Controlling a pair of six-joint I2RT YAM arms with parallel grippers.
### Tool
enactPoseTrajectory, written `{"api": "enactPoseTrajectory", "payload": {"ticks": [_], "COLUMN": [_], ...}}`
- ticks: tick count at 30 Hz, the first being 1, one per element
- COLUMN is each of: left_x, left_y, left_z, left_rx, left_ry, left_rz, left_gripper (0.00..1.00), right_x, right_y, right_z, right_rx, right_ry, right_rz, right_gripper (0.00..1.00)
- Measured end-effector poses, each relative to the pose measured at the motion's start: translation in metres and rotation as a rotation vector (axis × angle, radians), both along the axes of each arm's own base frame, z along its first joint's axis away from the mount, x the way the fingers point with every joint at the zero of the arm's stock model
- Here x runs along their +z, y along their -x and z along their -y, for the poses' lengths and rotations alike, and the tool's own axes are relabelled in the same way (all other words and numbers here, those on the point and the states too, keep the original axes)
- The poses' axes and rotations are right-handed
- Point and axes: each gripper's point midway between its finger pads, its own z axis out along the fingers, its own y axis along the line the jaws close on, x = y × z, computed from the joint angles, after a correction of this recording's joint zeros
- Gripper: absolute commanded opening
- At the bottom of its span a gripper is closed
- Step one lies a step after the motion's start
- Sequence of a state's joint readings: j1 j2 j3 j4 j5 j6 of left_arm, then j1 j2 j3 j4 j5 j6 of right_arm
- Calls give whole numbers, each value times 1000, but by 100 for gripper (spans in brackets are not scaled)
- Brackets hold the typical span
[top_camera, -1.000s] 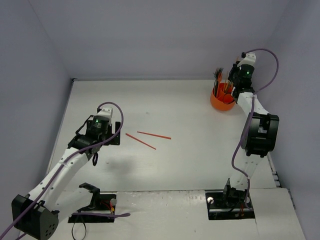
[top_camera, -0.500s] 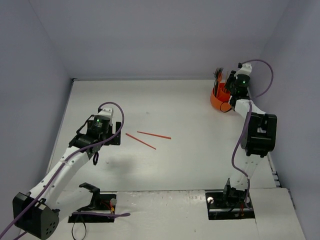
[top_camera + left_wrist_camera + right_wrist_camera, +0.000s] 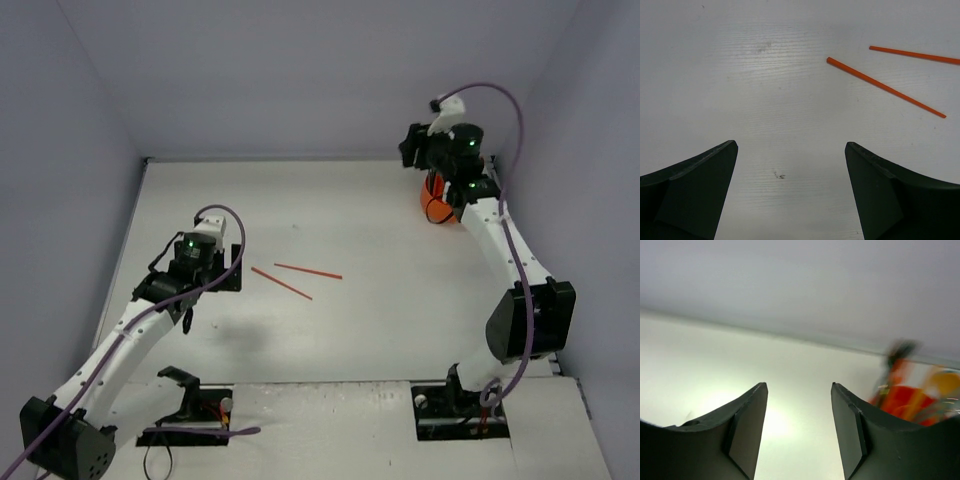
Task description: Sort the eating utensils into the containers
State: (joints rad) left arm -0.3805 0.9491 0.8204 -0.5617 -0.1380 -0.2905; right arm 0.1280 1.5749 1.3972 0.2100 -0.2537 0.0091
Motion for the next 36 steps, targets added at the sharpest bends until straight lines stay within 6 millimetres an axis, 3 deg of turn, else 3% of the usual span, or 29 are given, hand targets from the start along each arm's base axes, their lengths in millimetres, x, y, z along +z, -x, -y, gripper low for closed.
{"api": "enactPoseTrajectory", "payload": {"ticks": [2, 7, 12, 16, 20, 24, 36], "left_x": [2, 5, 9, 14, 17, 18, 20], "left_y": [0, 1, 2, 3, 3, 3, 4], "left_z": [0, 0, 0, -1, -2, -3, -2], "left_rx": [-1, -2, -2, -1, 3, 5, 1], "left_ry": [4, 10, 15, 19, 19, 17, 18], "left_rz": [9, 19, 35, 54, 69, 73, 82], "left_gripper": [87, 87, 87, 87, 87, 87, 87], "right_x": [-15, -95, -178, -221, -247, -262, -283], "right_y": [19, 73, 129, 160, 180, 182, 162], "right_z": [-44, -126, -183, -215, -238, -251, -249], "right_rx": [131, 377, 569, 677, 744, 756, 671], "right_ry": [30, 162, 319, 421, 504, 551, 637], "right_rz": [-70, -334, -566, -678, -730, -746, -750], "right_gripper": [52, 52, 51, 50, 49, 48, 38]}}
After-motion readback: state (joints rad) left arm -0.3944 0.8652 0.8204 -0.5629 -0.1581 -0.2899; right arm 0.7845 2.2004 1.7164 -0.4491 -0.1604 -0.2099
